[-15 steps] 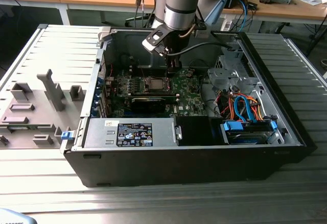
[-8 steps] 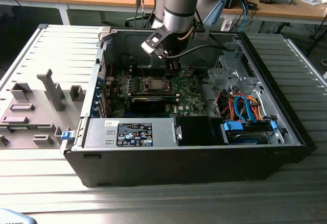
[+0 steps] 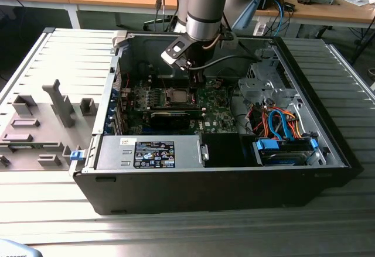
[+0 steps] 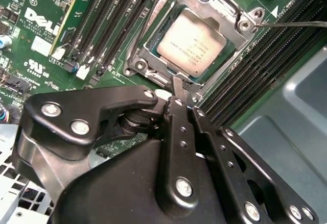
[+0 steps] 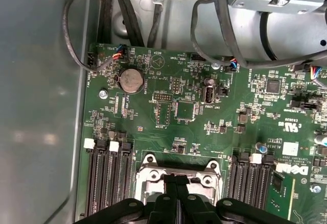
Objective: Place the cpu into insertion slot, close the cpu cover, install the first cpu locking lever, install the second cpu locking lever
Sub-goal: 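Close the cpu cover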
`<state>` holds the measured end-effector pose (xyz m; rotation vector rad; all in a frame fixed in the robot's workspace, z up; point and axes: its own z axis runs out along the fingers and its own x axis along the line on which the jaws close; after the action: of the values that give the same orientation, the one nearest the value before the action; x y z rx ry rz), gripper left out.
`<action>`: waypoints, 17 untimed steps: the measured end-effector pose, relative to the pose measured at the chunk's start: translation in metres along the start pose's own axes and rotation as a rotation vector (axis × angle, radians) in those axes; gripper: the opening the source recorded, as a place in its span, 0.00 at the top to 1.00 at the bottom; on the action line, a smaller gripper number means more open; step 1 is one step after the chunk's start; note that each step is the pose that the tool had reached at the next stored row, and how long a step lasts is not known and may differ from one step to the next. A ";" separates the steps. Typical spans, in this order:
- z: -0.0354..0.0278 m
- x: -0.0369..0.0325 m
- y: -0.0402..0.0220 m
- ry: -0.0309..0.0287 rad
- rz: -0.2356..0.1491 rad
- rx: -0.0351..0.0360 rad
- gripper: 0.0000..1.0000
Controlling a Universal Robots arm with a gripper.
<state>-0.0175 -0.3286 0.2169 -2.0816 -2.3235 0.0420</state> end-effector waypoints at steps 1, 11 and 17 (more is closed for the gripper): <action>0.0008 0.0000 -0.0003 0.0000 0.000 0.0000 0.89; 0.0068 0.0017 -0.0150 -0.0004 0.000 -0.0026 0.89; 0.0075 0.0039 -0.0350 -0.0010 0.000 -0.0094 0.89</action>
<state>-0.0530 -0.3285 0.2107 -2.0863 -2.3288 0.0322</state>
